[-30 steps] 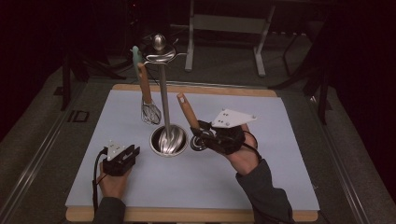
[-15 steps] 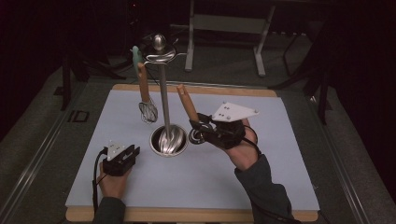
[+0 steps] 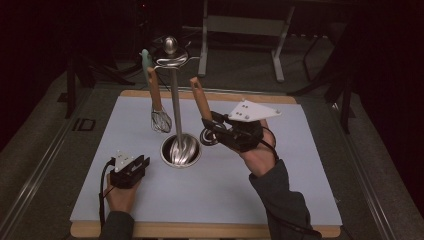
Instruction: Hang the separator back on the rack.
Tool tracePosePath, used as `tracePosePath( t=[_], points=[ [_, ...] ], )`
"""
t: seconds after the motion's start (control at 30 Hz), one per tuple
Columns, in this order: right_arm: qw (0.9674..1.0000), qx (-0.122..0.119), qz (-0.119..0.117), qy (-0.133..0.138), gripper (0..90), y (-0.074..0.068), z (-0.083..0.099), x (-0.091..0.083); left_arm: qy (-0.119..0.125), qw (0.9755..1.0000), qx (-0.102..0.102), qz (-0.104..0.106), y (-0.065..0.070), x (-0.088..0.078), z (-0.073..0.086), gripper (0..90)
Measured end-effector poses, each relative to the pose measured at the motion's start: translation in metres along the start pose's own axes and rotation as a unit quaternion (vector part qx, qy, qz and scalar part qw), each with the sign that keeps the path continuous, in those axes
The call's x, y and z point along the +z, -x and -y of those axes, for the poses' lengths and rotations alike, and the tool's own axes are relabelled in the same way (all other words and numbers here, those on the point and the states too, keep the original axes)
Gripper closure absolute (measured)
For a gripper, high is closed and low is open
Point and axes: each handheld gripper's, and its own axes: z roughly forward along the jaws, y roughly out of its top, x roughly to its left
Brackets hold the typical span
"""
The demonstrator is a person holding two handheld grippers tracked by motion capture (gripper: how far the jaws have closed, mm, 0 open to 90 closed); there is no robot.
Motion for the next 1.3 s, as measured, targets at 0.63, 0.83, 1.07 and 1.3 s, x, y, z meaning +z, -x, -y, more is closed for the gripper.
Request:
tracePosePath(
  t=[0.63, 0.83, 1.07, 1.3],
  points=[
    [0.9999, -0.004, 0.008, -0.006, 70.9, -0.003, -0.026, 0.033, 0.001, 1.0, -0.002, 0.002, 0.0, 0.0, 0.0, 72.2],
    [0.9999, 0.0, 0.008, -0.015, 60.4, 0.002, -0.019, 0.037, 0.0, 1.0, -0.001, 0.002, 0.0, 0.0, 0.0, 72.1],
    [0.9997, 0.002, 0.009, -0.021, 56.5, 0.009, -0.011, 0.028, -0.001, 1.0, -0.001, 0.001, 0.0, 0.0, 0.0, 72.0],
    [0.9988, 0.009, 0.013, -0.047, 55.1, 0.019, 0.006, 0.024, 0.0, 1.0, -0.002, 0.002, 0.0, 0.0, 0.0, 71.8]
  ],
)
